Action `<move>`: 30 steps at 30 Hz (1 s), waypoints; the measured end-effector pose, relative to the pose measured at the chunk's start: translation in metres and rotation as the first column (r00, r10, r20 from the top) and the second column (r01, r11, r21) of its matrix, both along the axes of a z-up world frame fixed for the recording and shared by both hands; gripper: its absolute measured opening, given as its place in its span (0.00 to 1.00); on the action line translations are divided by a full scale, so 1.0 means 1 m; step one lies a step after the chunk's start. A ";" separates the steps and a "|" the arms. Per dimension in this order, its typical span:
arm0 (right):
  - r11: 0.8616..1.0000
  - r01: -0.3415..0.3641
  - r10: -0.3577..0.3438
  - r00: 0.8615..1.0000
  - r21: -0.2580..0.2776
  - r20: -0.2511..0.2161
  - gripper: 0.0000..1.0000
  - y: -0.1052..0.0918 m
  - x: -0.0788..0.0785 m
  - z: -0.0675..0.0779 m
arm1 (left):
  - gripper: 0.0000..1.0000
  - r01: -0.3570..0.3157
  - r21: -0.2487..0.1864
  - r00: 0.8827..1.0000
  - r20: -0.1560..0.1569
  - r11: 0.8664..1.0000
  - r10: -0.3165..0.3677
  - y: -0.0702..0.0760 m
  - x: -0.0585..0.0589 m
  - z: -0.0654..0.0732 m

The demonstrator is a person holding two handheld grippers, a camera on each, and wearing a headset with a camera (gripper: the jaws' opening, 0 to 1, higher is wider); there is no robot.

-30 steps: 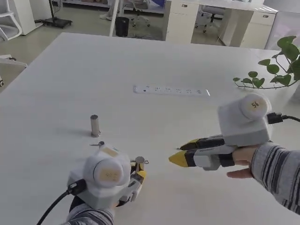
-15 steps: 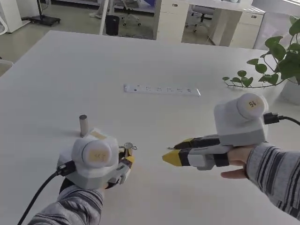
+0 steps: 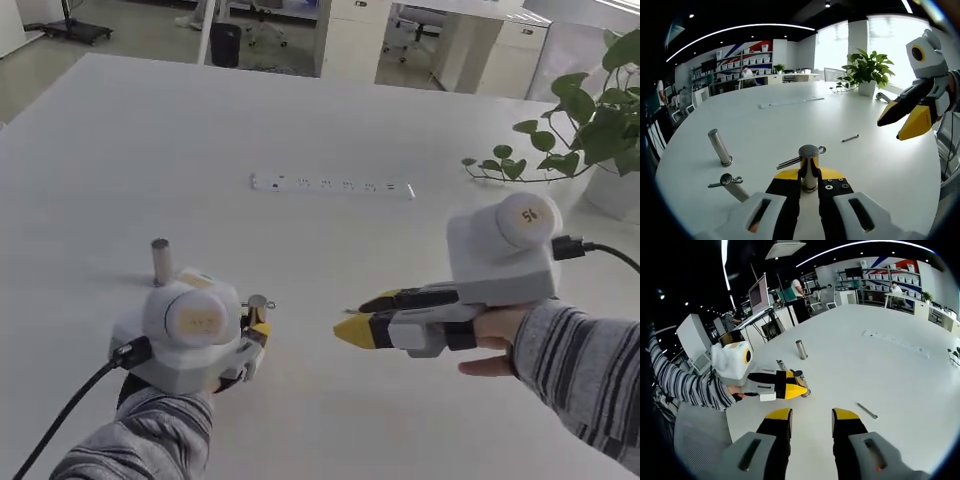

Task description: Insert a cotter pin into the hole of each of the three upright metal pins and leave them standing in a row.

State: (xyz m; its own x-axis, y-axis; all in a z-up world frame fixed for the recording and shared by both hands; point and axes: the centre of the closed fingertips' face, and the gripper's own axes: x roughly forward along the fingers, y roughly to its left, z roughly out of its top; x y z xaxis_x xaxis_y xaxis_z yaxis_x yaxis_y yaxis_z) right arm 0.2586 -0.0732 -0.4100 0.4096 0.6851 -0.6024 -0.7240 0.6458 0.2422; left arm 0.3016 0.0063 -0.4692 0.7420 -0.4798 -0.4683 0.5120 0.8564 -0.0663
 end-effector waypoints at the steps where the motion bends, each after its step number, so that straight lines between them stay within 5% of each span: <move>1: 1.000 0.000 0.000 1.000 -0.001 -0.001 0.27 0.000 0.000 0.000 | 0.09 0.002 0.005 1.000 0.011 1.000 -0.002 -0.001 0.001 0.000; 13: 0.999 0.024 -0.024 1.000 0.021 -0.019 0.28 -0.005 0.001 -0.002 | 0.10 0.012 0.034 0.999 0.040 0.999 -0.013 -0.005 0.000 0.000; 24: 1.000 0.020 -0.020 1.000 0.019 -0.022 0.29 -0.002 -0.001 -0.004 | 0.13 0.026 0.019 1.000 0.005 0.999 -0.026 -0.003 -0.003 -0.005; 30: 0.997 0.043 -0.042 0.999 0.069 -0.022 0.31 0.005 0.008 0.004 | 0.21 0.022 0.001 1.000 -0.013 1.000 -0.022 -0.002 -0.014 -0.004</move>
